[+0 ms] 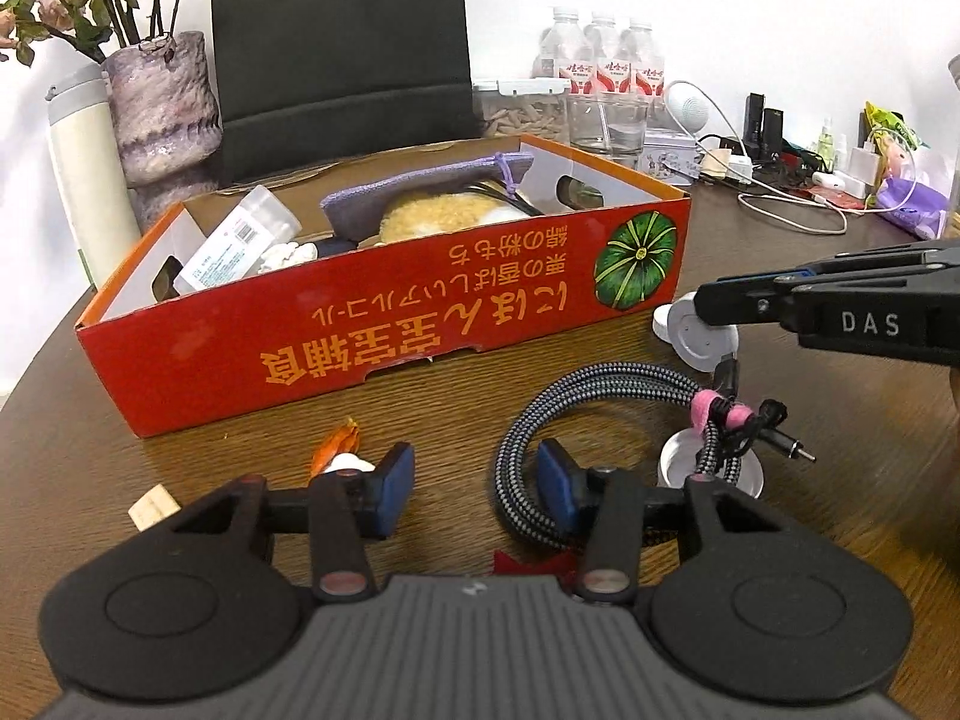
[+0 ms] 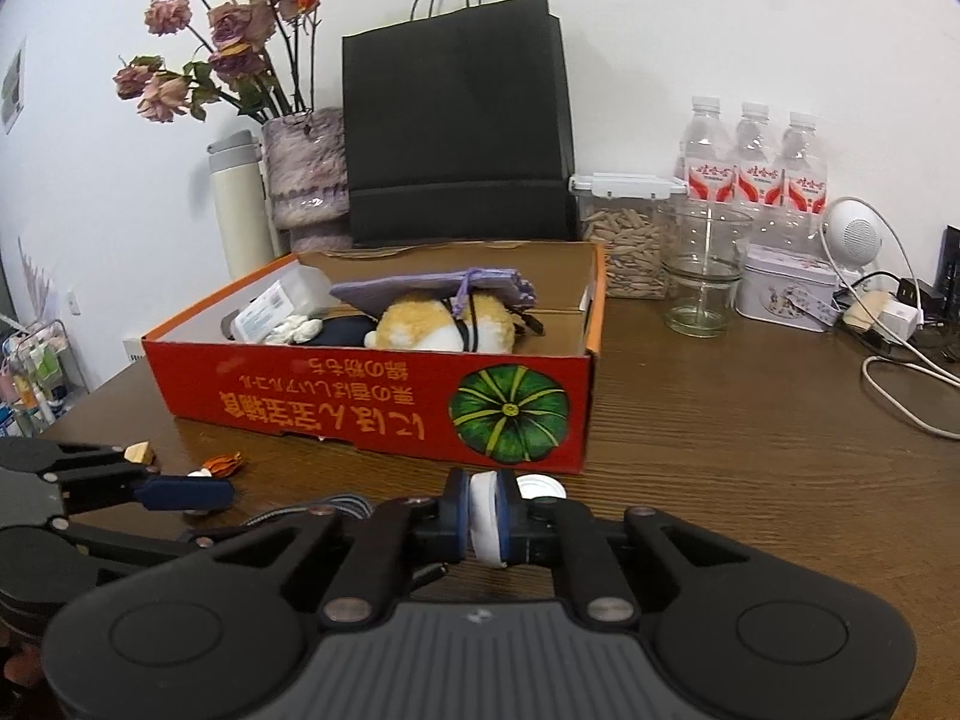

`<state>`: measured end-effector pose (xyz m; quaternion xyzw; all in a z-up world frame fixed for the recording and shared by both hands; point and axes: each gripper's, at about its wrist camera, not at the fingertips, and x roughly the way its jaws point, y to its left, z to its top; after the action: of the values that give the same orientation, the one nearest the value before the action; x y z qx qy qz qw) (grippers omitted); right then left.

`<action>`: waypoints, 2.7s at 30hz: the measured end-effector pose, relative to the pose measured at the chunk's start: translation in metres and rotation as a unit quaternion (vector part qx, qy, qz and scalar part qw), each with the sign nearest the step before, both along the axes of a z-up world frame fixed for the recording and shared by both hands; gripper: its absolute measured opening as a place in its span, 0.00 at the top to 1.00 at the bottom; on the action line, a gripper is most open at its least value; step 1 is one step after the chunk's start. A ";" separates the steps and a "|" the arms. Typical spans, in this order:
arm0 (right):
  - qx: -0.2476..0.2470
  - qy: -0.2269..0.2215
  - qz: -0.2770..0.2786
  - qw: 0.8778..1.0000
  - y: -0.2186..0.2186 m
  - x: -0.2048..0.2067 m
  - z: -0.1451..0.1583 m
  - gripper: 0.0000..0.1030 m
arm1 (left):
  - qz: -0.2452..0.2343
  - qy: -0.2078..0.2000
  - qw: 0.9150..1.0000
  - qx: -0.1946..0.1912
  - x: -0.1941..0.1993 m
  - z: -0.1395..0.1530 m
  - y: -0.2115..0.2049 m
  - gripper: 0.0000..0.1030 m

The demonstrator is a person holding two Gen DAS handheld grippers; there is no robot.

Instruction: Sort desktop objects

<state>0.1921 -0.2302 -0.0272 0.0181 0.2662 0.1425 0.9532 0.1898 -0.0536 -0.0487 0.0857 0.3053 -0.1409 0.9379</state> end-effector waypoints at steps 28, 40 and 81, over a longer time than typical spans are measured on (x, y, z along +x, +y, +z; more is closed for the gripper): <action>-0.005 0.016 -0.018 1.000 -0.023 -0.001 -0.003 0.92 | -0.011 0.009 0.997 -0.080 -0.001 0.023 -0.021 0.01; -0.049 -0.004 0.001 0.999 -0.037 -0.013 0.000 0.92 | -0.015 0.040 0.998 -0.048 0.005 0.011 -0.042 0.00; -0.062 0.009 0.015 0.998 -0.046 -0.015 -0.015 0.90 | 0.074 0.000 0.995 -0.065 0.004 0.009 -0.037 0.13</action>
<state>0.1771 -0.2759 -0.0426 -0.0437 0.2832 0.1403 0.9477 0.1936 -0.0906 -0.0396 0.0018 0.3013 -0.0910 0.9492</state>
